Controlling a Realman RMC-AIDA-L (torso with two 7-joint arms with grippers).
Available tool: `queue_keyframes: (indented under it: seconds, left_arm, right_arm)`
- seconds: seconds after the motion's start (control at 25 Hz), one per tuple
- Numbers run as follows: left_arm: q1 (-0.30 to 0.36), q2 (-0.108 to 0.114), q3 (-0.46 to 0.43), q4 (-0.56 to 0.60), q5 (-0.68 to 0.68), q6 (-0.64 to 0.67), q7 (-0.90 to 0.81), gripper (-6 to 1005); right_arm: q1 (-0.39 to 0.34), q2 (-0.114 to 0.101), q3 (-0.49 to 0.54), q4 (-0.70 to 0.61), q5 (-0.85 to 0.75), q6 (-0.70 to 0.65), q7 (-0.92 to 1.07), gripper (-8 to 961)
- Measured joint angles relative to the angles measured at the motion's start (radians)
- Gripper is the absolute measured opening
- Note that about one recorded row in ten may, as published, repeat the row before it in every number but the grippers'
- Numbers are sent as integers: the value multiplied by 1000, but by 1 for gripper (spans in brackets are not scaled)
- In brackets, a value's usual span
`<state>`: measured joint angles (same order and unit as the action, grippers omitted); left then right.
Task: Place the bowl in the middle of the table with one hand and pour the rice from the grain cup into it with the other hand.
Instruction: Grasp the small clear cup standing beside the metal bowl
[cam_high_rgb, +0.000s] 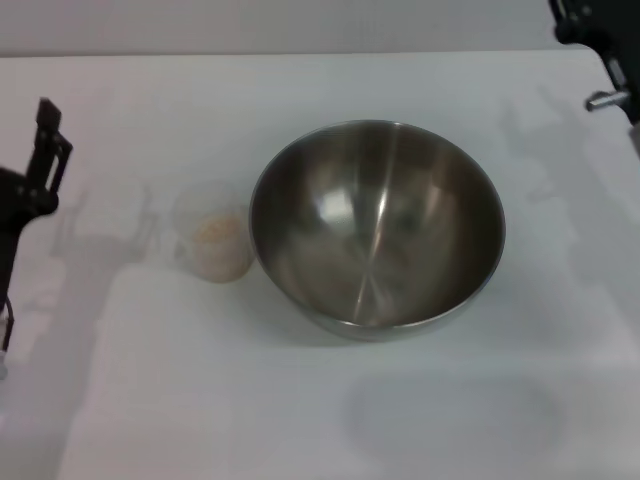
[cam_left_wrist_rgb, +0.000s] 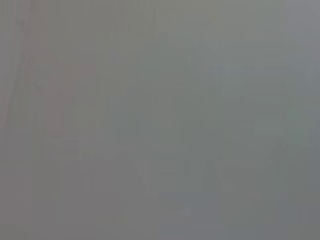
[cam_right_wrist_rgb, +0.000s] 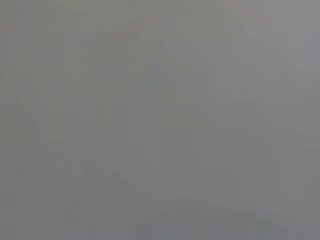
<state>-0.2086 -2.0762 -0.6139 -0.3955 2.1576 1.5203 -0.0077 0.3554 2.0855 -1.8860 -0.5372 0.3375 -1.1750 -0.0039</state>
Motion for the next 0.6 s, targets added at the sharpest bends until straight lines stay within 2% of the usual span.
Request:
queue_keyframes:
  seconds: [0.16, 0.36, 0.6]
  left_arm:
    - [31, 1, 77, 19, 1, 7, 1, 786]
    - [48, -1, 171, 34, -1, -5, 6, 786]
    - [69, -1, 226, 35, -5, -70, 8, 786]
  right_arm:
    - [-9, -2, 6, 75, 1, -70, 50, 512]
    - [-2, -4, 17, 107, 1, -76, 57, 512]
    - [16, -8, 42, 118, 1, -73, 52, 512]
